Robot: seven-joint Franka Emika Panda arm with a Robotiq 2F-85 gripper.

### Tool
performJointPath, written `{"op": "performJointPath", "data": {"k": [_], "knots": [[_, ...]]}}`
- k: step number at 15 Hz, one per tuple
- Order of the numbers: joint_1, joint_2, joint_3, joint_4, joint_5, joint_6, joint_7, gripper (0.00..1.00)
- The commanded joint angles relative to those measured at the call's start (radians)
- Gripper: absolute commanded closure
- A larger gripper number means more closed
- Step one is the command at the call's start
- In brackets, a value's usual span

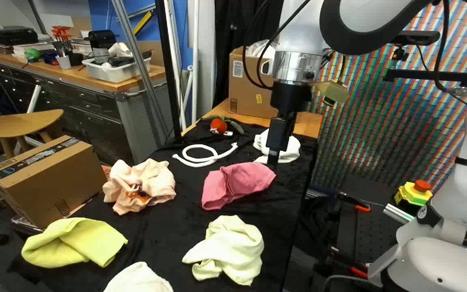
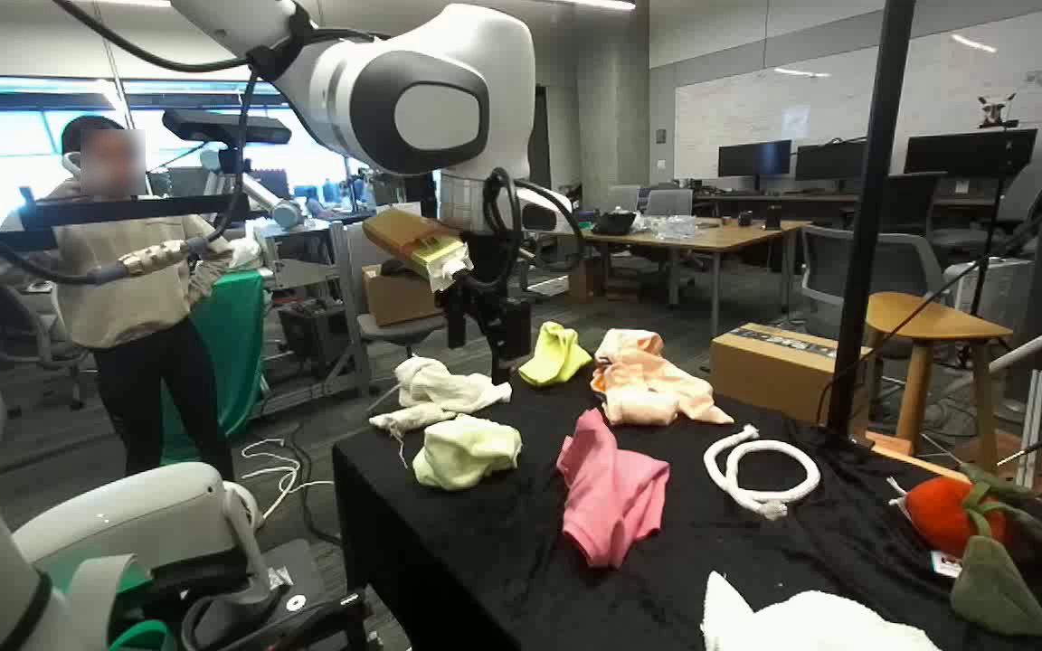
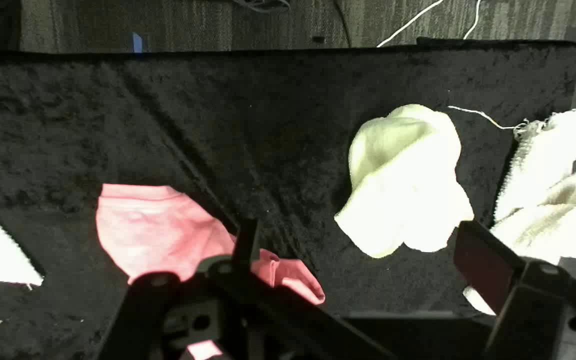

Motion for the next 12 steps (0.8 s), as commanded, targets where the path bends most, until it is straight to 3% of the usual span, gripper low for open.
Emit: {"op": "performJointPath", "data": {"k": [1, 5, 12], "knots": [[-0.008, -0.001, 0.008, 0.005, 0.003, -0.002, -0.002, 0.00], [-0.014, 0.007, 0.012, 0.015, -0.016, 0.000, 0.002, 0.00], [-0.067, 0.146, 0.008, 0.162, -0.220, -0.010, -0.021, 0.00]]}}
